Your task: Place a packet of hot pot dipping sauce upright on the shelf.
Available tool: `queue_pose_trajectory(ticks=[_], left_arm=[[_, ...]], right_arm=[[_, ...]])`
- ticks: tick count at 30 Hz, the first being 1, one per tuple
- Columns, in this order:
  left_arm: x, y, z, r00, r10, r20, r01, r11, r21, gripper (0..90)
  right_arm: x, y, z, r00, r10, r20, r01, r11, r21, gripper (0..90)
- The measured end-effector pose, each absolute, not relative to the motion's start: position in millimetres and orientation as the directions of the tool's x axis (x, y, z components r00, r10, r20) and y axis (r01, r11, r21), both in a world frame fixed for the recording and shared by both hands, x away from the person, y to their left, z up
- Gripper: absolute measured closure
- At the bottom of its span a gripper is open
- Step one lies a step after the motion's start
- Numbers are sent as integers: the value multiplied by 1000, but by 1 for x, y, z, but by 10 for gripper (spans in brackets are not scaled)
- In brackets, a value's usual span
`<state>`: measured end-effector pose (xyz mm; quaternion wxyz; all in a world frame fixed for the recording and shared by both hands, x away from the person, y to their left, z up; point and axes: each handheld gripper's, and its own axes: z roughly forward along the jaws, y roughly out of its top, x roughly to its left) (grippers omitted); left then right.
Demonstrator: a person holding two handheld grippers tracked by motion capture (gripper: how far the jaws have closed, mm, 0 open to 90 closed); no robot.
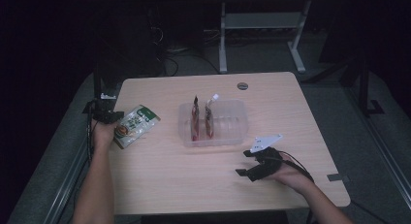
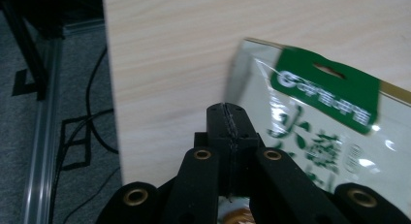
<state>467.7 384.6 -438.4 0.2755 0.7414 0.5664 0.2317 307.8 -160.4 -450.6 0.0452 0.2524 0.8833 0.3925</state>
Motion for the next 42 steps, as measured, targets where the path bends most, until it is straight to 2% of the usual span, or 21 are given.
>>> queue_pose_trajectory(ticks=[8,19,28,42], left_arm=[[469,385,-444,257,966,15,719,-202,665,898],[463,368,-448,355,935,17,723,-286,629,898],[440,367,-452,397,916,-56,736,-281,616,898],[410,326,-443,550,835,-3,690,-452,565,898]], right_arm=[[308,-164,-450,-862,492,122,419,558,716,234],[307,-164,-450,-866,486,116,411,560,720,235],[306,-164,-447,-866,487,111,406,557,724,235],[303,-161,-444,-876,473,96,382,558,737,235]])
